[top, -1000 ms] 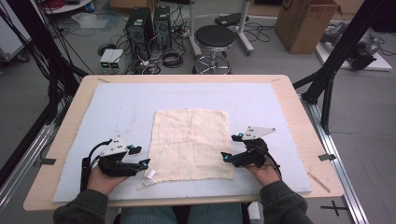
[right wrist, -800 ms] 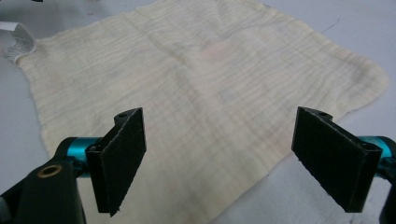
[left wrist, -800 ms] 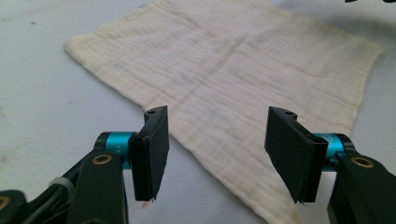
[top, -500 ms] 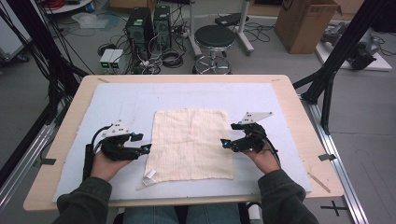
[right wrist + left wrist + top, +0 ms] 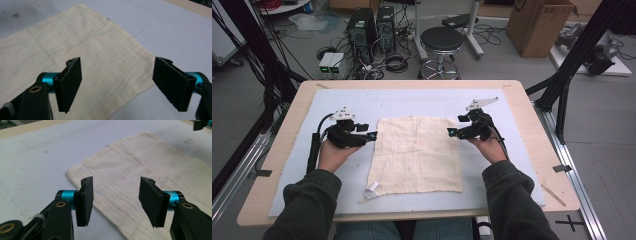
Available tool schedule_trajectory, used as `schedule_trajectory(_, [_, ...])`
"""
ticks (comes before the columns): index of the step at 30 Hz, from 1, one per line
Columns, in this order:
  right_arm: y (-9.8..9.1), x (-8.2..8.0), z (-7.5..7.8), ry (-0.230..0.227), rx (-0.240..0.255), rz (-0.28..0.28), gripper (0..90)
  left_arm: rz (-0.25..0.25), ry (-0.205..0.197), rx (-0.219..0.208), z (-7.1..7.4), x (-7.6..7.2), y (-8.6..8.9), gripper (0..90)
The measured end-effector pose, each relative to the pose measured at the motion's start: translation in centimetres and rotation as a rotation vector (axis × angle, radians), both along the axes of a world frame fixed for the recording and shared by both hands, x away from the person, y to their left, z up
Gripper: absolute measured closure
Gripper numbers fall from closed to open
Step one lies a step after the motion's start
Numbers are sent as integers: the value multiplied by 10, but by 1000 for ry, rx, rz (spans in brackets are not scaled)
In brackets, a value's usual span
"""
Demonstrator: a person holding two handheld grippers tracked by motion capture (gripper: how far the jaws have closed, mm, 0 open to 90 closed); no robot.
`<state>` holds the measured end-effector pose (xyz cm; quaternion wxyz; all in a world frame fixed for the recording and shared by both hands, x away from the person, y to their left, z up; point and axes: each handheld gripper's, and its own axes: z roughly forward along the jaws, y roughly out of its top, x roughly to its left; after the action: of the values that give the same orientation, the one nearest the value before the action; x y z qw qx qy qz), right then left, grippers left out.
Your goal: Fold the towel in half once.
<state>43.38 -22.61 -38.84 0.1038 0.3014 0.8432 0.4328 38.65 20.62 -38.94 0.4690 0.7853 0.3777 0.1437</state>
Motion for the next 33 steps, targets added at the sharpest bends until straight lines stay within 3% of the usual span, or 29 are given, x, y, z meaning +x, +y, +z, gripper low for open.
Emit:
schedule_trajectory(1, [0,4,2,-4,-2,-3,249,-1,-4,11,2,3,0,458])
schedule_trajectory(3, [0,11,5,0,-3,-9,251,12,-18,-11,6,11,-2,467])
schedule_trajectory(6, [-4,21,8,9,17,-26,289,30,-27,11,10,24,-4,479])
schedule_trajectory(10, [-4,33,15,18,3,-35,294,67,-5,22,10,43,-5,492])
schedule_trajectory(14, [-1,44,21,18,11,-59,344,96,-6,3,7,57,-9,509])
schedule_trajectory(16, [-1,48,17,15,27,-79,363,107,-9,18,3,63,-13,510])
schedule_trajectory(21, [7,58,1,38,-24,-98,459,159,28,25,-13,76,-16,515])
schedule_trajectory(24, [9,63,-7,59,-32,-110,532,189,77,16,-24,82,-17,518])
schedule_trajectory(30, [13,71,-25,123,-91,-130,565,208,128,75,-40,87,-22,507])
schedule_trajectory(33, [13,74,-32,146,-101,-151,571,207,135,72,-43,89,-23,502])
